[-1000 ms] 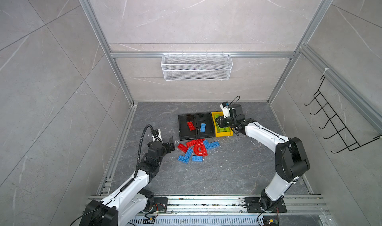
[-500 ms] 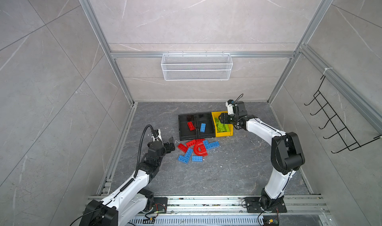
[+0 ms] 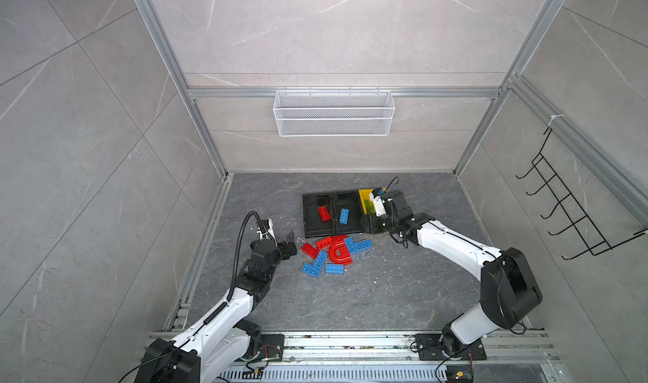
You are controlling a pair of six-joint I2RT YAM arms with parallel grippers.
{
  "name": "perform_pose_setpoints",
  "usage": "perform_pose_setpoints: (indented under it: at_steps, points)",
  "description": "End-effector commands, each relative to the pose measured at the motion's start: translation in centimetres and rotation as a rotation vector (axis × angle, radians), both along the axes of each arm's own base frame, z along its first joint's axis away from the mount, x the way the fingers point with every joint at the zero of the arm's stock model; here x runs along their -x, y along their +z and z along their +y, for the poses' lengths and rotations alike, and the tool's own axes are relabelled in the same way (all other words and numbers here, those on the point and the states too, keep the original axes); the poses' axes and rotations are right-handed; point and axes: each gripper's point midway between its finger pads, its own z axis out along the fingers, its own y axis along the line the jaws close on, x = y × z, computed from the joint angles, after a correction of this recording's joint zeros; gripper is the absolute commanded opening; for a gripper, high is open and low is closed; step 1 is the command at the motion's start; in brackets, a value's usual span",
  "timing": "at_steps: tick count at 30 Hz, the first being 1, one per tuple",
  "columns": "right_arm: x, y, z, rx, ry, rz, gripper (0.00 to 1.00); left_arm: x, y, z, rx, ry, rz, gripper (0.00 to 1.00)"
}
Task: Sort the legos into containers by color
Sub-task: 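Move the right gripper back over a light-blue brick near the pile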
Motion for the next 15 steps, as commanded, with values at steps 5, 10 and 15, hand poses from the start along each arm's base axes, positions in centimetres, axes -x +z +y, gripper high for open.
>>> perform_pose_setpoints:
  at_steps: [5,10,15]
  points:
    - [3.5,-3.5,-0.8,0.076,-0.063,0.077,0.69,-0.6,1.6,0.0,0.029,0.014,-0.047,1.00]
    - [2.7,-4.8,-0.8,0.102,-0.081,0.082,0.69,-0.7,1.4,-0.1,0.026,0.016,-0.042,1.00]
    - [1.7,-6.1,-0.6,0.142,-0.090,0.090,0.70,-0.7,1.5,0.1,0.024,0.021,-0.045,1.00]
